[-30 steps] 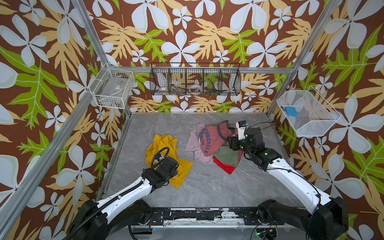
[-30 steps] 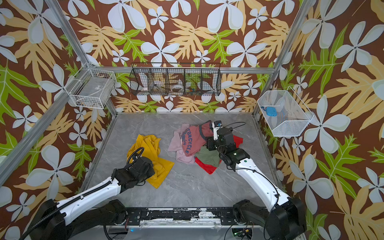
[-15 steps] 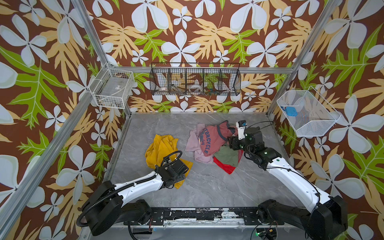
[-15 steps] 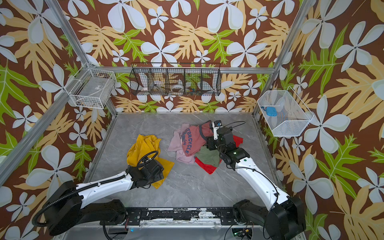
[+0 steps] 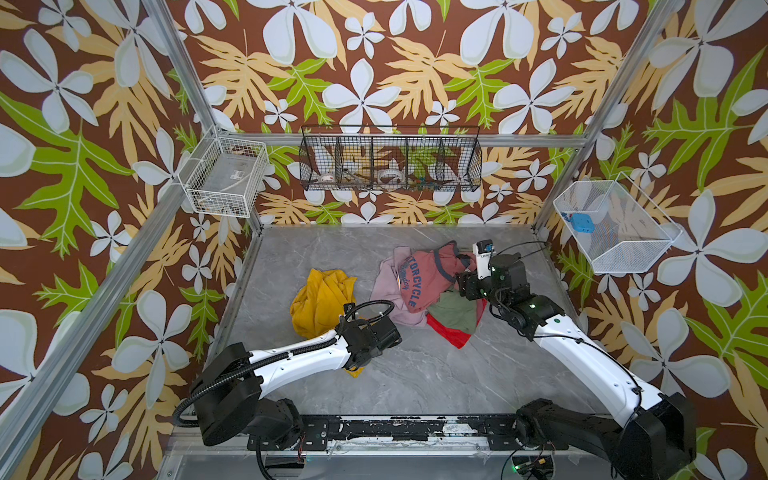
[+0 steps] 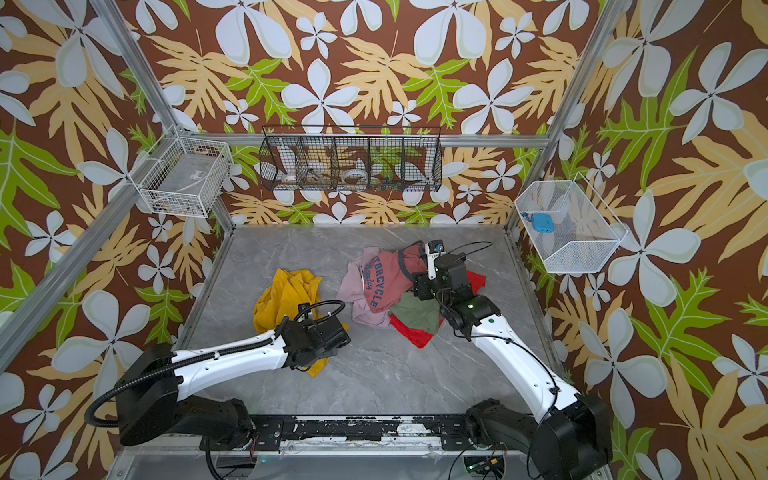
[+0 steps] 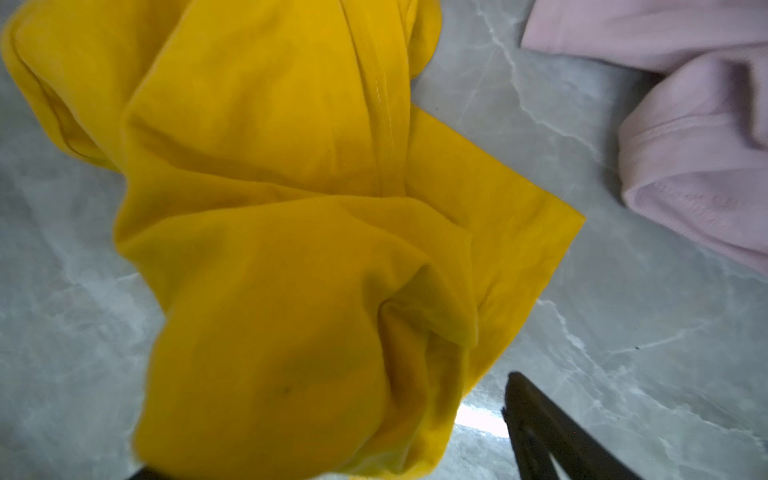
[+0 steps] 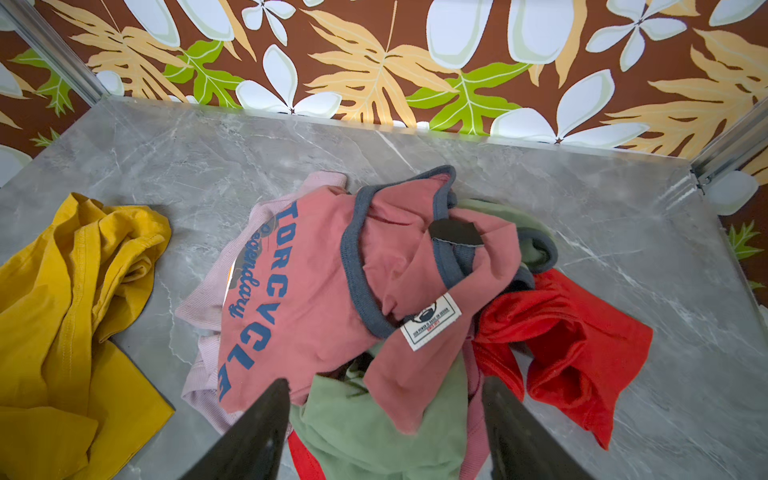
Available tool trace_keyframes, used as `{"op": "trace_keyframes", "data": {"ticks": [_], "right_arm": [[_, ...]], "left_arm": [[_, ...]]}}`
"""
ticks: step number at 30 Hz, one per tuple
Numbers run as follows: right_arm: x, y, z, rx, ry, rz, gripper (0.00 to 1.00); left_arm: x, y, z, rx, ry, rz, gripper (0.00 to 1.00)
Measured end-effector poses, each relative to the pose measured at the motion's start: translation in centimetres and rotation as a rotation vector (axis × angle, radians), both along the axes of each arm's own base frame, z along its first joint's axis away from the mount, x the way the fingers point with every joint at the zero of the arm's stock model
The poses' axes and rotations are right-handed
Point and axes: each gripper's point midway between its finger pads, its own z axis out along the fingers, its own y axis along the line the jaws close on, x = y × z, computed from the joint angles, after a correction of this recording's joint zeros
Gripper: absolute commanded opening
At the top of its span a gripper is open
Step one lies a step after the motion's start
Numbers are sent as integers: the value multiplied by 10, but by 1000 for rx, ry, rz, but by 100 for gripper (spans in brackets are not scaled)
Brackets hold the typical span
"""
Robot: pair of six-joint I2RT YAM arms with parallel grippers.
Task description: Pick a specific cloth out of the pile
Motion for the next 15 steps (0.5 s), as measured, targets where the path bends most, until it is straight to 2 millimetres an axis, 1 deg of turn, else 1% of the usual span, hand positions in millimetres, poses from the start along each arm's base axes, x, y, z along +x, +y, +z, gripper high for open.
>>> {"op": "trace_keyframes", "data": {"ticks": [3, 5, 8, 11, 13, 15], "right_arm": [[0, 0, 0, -3, -1, 1, 73], [0, -1, 0, -5, -1, -1, 74], [0, -1, 0, -5, -2, -2, 75], [-2, -1, 1, -4, -3, -2, 75], [-2, -2, 0, -5, -1, -2, 76], [-3, -2, -1, -8, 6, -2, 76]], "left_arm": [[7, -2, 14, 34, -28, -47, 93], [11, -3, 17, 80, -26, -82, 93], [16, -4, 19, 156, -17, -132, 96], [19, 1, 21, 214, -22, -158, 100], [19, 4, 22, 244, -25, -176, 100], [20, 4, 18, 267, -17, -211, 100]]}}
